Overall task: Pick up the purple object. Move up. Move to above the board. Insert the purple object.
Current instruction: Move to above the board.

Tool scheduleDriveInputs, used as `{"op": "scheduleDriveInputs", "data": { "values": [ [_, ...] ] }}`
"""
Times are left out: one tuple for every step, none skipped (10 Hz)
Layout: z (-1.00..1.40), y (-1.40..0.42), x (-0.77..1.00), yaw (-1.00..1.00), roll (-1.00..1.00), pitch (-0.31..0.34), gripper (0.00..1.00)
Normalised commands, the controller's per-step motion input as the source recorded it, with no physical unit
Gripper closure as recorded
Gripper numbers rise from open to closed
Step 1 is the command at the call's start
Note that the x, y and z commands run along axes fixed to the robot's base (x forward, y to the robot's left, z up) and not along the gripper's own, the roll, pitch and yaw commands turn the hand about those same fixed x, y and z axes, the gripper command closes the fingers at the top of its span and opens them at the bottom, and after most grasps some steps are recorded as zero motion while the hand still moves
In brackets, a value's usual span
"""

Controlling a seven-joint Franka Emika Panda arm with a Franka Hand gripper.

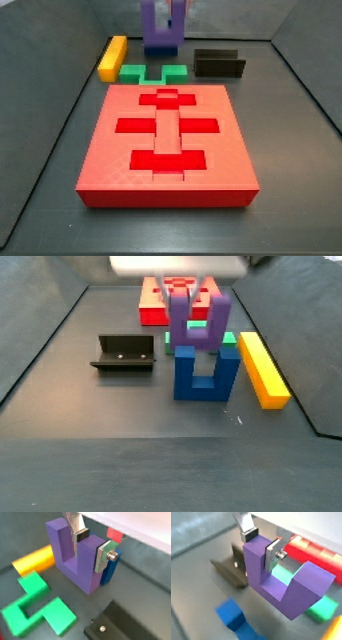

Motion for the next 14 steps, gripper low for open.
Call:
{"op": "scheduleDriveInputs", "data": {
  "values": [
    [1.4,0.0,-0.04,0.01,0.03,0.025,1.0],
    [1.4,-0.01,0.01,0.01,0.03,0.019,1.0],
    [1.4,0.0,0.04,0.0,0.02,0.047,1.0],
    [0.76,0.0,0.03,0.0,0.01,0.091,1.0],
    [0.3,-0.01,0.04,0.01,0.01,0.063,1.0],
    [0.17,0.0,0.03,0.01,0.01,0.048,1.0],
    [0.21,-1.4,-0.12,-0.22,-0.02,0.324,1.0],
    [0.2,-1.4,-0.12,-0.21,-0.01,0.319,1.0],
    [0.2,-1.4,-0.11,-0.1,0.02,0.222,1.0],
    [0.2,-1.4,-0.1,-0.05,-0.01,0.17,1.0],
    [0.21,-1.4,-0.1,-0.02,-0.02,0.127,1.0],
    [0.22,-1.4,-0.1,-0.01,-0.02,0.095,1.0],
    [0.23,-1.4,-0.09,0.0,-0.01,0.073,1.0],
    [0.24,-1.4,-0.08,0.0,0.01,0.079,1.0]
  ]
}}
